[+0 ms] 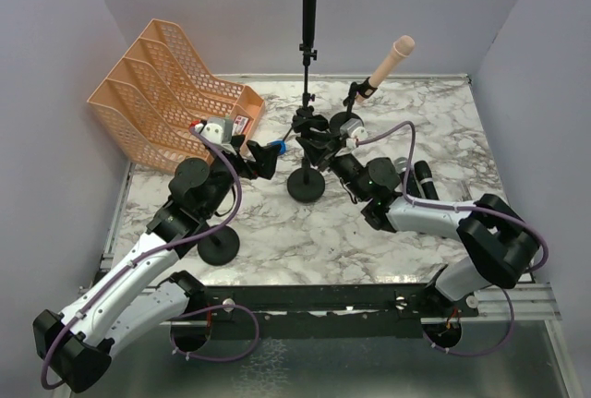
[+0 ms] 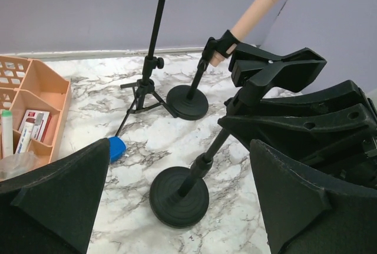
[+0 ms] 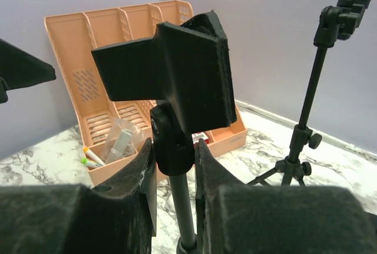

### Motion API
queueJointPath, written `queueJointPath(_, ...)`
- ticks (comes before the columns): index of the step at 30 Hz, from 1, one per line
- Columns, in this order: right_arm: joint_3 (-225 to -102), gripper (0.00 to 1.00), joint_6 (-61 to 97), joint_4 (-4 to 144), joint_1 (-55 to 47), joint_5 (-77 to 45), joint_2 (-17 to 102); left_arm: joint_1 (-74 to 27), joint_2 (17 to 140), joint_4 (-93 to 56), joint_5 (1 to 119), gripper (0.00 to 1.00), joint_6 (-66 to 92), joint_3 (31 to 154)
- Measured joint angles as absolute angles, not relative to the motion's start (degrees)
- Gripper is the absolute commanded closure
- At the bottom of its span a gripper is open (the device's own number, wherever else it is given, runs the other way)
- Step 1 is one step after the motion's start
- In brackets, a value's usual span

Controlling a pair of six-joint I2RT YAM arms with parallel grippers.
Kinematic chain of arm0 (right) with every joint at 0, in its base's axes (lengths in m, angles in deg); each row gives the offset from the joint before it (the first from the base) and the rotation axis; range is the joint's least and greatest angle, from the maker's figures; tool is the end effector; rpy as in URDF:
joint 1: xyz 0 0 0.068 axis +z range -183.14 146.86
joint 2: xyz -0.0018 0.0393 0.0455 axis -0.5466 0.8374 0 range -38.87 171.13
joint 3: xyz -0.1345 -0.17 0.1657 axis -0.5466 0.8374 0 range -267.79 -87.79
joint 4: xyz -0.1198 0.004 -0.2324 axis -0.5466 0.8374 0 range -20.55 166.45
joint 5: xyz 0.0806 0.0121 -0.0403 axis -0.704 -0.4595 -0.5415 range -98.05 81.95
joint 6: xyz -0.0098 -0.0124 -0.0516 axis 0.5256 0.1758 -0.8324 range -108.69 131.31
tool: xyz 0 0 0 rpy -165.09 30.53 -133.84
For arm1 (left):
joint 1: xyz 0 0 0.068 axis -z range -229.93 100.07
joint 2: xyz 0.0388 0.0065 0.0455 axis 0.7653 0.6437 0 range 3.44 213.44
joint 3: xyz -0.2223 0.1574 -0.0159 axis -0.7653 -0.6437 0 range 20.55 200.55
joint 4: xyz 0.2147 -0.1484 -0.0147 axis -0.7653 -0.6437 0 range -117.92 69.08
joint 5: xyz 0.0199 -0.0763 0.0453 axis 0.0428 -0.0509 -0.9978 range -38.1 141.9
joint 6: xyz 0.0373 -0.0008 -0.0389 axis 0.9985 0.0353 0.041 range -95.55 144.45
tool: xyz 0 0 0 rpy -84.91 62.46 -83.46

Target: Attach the microphones to the stand

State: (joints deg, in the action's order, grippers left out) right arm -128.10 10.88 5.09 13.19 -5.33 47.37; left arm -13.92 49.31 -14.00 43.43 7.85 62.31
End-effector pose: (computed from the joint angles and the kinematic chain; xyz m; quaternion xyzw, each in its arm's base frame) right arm 0.2224 0.2304 0.2772 -0.2143 0.5442 0.3034 0.7522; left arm 0.1599 -0.1098 0.3507 0.0633 0.6868 -0.2744 0.6700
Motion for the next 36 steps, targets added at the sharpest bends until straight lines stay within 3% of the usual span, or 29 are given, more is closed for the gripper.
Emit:
queueJointPath(8,-124.5,0.88,14.7,-0.1,11.6,-11.4,48.5,-13.9,49.2,-13.9,43.1,0.01,7.7,62.1)
queueJointPath(20,-123.7,0.5,15.8,4.9,11.2,-18.1,44.9,-13.9,50.7,-14.3,43.3,0.01,8.0,63.5)
queueJointPath(24,-123.3,0.49,15.8,9.0,11.2,-18.0,40.6,-13.9,51.3,-13.9,45.7,0.01,9.4,65.5)
queueJointPath(36,-115.4,0.5,20.0,17.8,11.2,-17.7,31.1,-14.6,62.0,-13.8,75.2,0.01,25.4,79.7)
